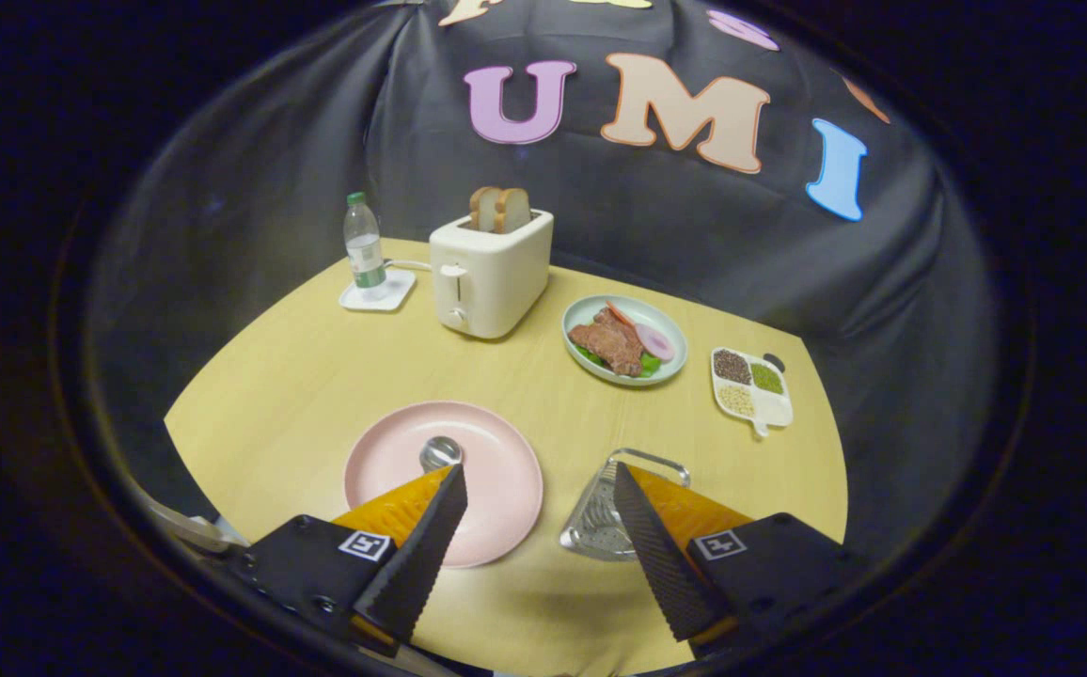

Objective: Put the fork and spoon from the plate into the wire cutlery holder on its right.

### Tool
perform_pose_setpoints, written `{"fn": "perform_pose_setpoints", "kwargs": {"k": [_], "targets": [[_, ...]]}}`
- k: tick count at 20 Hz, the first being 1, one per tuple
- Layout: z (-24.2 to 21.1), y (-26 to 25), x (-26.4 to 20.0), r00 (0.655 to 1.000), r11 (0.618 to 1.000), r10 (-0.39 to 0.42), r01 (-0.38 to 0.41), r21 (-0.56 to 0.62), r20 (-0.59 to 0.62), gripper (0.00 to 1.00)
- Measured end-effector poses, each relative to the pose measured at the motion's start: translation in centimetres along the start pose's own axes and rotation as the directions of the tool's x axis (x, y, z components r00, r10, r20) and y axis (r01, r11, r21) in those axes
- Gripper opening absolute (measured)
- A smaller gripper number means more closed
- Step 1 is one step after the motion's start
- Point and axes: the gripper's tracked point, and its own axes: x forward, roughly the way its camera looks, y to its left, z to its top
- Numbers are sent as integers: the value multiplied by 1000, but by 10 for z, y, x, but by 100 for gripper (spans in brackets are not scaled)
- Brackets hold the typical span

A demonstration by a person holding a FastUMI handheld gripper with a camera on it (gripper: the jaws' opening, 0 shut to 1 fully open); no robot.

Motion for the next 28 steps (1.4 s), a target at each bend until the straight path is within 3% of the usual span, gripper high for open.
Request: {"fn": "perform_pose_setpoints", "kwargs": {"k": [6,14,23,28], "targets": [[-10,52,11,999,1000,22,-21,-12,41,100],[-62,74,42,998,1000,-8,8,5,-57,100],[-105,98,67,985,1000,19,-20,-1,-171,100],[-116,105,72,977,1000,26,-29,-10,-209,55]]}}
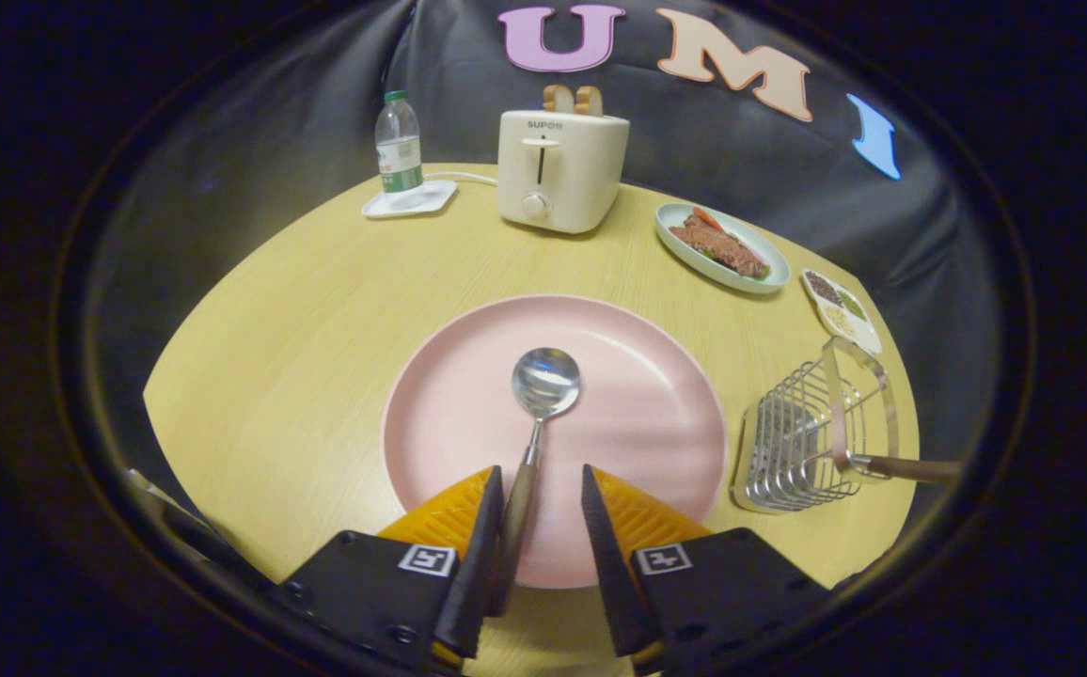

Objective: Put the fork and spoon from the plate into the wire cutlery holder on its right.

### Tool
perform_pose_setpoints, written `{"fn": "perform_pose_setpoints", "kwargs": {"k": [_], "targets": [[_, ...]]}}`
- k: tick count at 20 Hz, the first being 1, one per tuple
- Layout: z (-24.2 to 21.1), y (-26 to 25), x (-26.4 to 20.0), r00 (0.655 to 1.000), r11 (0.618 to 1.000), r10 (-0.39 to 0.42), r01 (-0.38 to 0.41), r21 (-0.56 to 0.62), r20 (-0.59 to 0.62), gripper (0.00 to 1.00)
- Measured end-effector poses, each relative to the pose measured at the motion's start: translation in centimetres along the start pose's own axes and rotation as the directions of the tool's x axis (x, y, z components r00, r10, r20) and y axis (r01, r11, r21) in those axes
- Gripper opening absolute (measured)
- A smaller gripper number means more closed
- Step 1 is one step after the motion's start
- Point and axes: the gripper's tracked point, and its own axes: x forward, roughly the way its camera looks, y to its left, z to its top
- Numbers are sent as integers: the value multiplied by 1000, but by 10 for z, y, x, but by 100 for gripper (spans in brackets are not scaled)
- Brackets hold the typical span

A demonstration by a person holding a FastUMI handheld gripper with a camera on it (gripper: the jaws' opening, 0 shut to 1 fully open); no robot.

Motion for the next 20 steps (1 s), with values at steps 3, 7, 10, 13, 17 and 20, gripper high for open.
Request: {"fn": "perform_pose_setpoints", "kwargs": {"k": [3,7,10,13,17,20], "targets": [[-4,0,1,1000,1000,2,-2,0,-26,28],[-9,1,1,998,999,37,-37,-1,-52,19],[-9,-1,0,998,999,39,-40,-18,-57,8],[-6,-1,-7,996,997,68,-70,-21,-56,6],[-5,-12,-19,990,991,87,-97,-88,-113,6],[8,-27,-35,991,986,91,-104,-133,-103,6]]}}
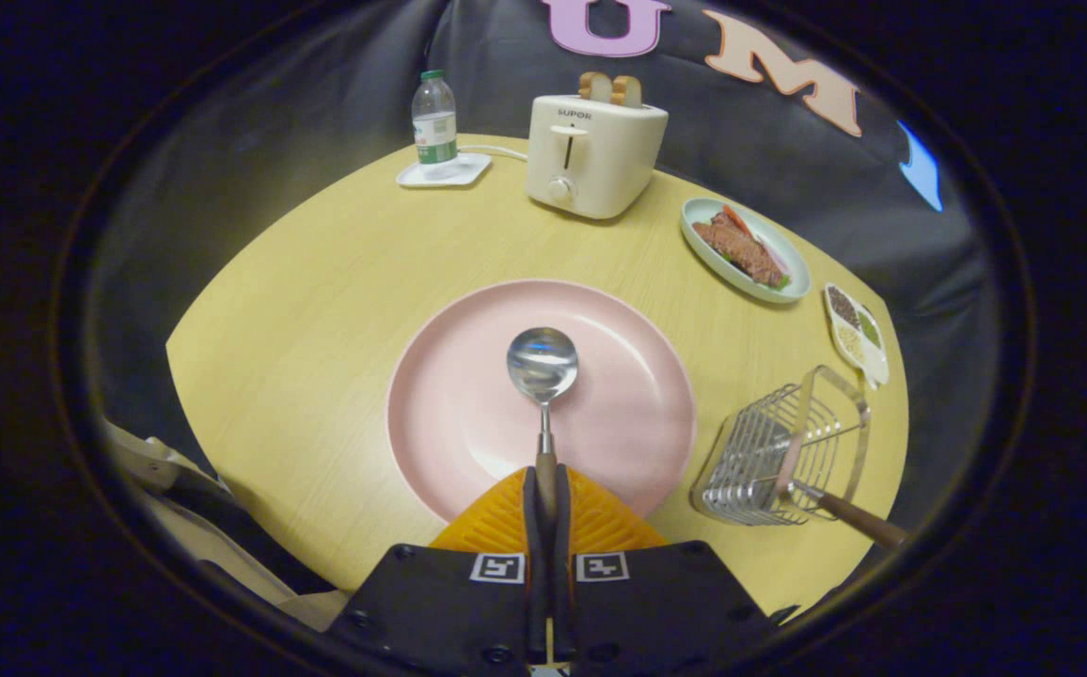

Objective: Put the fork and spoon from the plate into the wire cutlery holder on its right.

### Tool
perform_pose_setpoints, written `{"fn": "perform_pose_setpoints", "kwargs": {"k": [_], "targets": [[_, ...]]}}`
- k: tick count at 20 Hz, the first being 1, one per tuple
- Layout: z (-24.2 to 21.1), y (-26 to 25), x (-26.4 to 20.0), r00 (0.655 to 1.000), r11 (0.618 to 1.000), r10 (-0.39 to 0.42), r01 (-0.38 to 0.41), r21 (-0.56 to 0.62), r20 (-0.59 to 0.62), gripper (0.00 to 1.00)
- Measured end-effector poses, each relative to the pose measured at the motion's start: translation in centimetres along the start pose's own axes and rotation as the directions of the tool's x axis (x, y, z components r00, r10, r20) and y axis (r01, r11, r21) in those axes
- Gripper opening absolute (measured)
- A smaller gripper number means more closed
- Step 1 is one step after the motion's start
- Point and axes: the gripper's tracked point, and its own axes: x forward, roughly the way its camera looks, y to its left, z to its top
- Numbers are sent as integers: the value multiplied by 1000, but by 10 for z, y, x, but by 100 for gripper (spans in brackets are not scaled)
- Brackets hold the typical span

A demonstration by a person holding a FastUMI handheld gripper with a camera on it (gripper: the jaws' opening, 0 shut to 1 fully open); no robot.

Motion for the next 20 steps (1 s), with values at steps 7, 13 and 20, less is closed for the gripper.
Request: {"fn": "perform_pose_setpoints", "kwargs": {"k": [7,13,20], "targets": [[20,-43,-42,1000,999,22,-22,32,-17,6],[28,-90,-68,999,1000,0,1,18,-42,7],[17,-133,-86,995,995,-41,49,91,-88,7]]}}
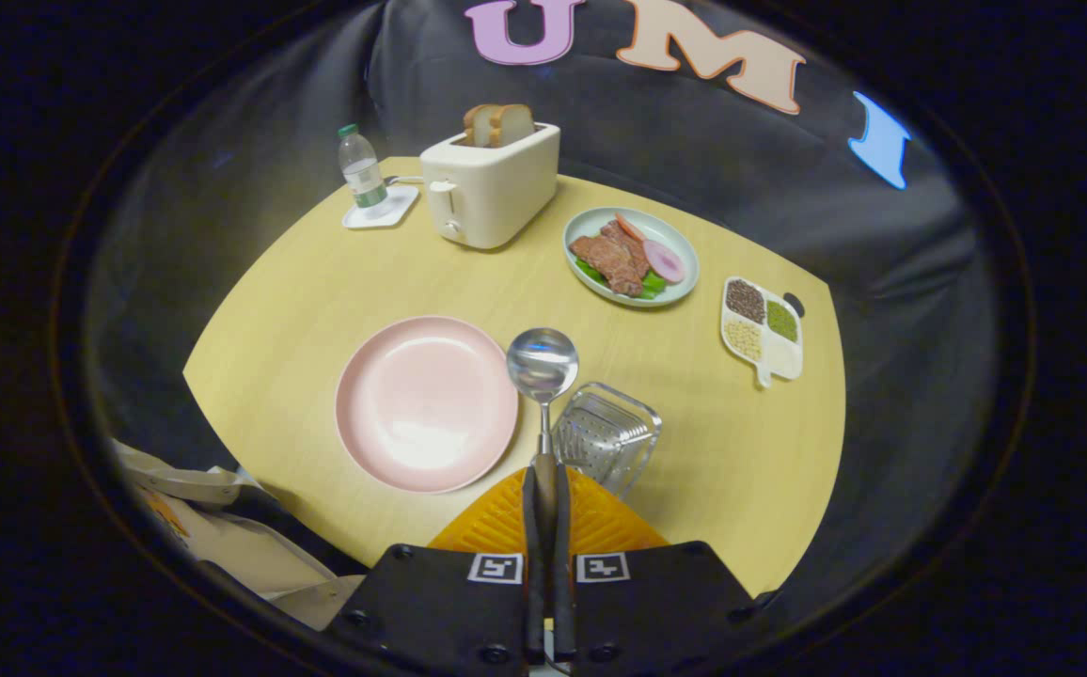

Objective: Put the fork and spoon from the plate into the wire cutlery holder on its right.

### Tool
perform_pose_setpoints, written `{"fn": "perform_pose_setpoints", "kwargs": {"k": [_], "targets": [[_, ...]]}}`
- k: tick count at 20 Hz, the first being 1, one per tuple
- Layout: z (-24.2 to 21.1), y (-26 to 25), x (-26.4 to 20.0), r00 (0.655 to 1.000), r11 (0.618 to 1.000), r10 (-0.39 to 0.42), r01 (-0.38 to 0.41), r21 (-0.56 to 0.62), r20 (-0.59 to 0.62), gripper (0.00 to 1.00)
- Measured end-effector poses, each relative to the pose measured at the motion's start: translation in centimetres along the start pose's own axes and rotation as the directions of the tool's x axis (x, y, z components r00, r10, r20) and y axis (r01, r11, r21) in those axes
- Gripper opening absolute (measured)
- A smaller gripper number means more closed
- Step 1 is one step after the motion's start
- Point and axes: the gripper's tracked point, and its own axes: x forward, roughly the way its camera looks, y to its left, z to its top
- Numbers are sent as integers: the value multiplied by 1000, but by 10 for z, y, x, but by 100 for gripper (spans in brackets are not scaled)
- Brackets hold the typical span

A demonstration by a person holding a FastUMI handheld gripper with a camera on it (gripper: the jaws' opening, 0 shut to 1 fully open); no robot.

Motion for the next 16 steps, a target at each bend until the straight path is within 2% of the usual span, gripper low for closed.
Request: {"fn": "perform_pose_setpoints", "kwargs": {"k": [9,14,16], "targets": [[-11,-27,-11,999,998,-18,20,63,-37,8],[-5,-31,-13,1000,996,-18,20,82,-19,14],[-3,-33,-15,1000,996,-19,20,85,-12,12]]}}
